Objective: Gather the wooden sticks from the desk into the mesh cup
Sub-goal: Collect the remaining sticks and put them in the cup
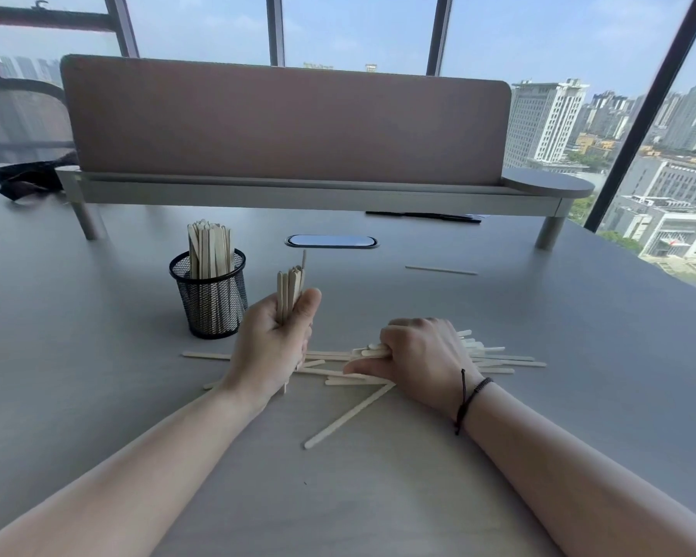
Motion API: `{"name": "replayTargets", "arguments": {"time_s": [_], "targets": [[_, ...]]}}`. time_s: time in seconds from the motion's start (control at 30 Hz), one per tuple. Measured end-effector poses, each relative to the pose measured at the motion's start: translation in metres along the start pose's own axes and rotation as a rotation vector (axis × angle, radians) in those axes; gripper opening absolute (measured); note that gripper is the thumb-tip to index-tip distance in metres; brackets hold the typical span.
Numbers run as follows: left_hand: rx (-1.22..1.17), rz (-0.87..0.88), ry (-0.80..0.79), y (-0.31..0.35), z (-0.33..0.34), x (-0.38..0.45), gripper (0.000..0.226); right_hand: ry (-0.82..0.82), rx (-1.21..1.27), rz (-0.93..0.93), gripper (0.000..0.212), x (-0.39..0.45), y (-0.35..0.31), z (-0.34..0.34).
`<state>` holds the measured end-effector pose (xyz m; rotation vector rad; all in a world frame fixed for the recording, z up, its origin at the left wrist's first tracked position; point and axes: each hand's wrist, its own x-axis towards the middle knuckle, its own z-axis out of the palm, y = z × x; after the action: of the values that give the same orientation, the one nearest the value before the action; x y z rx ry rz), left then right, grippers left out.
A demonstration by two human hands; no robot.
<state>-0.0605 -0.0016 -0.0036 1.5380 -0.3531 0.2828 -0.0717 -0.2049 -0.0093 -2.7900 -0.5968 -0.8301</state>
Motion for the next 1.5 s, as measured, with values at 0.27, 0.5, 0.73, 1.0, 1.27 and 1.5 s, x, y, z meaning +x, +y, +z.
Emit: {"name": "replayTargets", "arguments": {"time_s": [0.27, 0.5, 0.73, 1.0, 1.27, 1.5], "targets": [[0.042, 0.024, 0.034, -0.001, 0.000, 0.001, 0.049, 0.187, 0.136, 0.123, 0.068, 0.004, -0.004, -0.014], [0.001, -0.079, -0.044, -0.005, -0.004, 0.001, 0.056, 0.331, 0.729, 0.284, 0.066, 0.024, -0.030, -0.049], [-0.081, -0.078, -0.024, 0.002, -0.006, 0.000, 0.062, 0.254, 1.280, 0.310, 0.063, 0.063, -0.066, -0.063], [-0.052, -0.024, 0.000, 0.008, -0.007, 0.000, 0.057, 0.106, 1.355, 0.512, 0.061, 0.055, -0.068, -0.018], [-0.053, -0.070, -0.012, 0.006, -0.007, 0.000, 0.054, 0.063, 1.339, 0.677, 0.049, 0.048, -0.064, -0.005], [-0.141, -0.215, 0.025, 0.020, -0.008, 0.003, 0.057, 0.044, 1.516, 0.772, 0.065, 0.070, -0.073, -0.015]]}}
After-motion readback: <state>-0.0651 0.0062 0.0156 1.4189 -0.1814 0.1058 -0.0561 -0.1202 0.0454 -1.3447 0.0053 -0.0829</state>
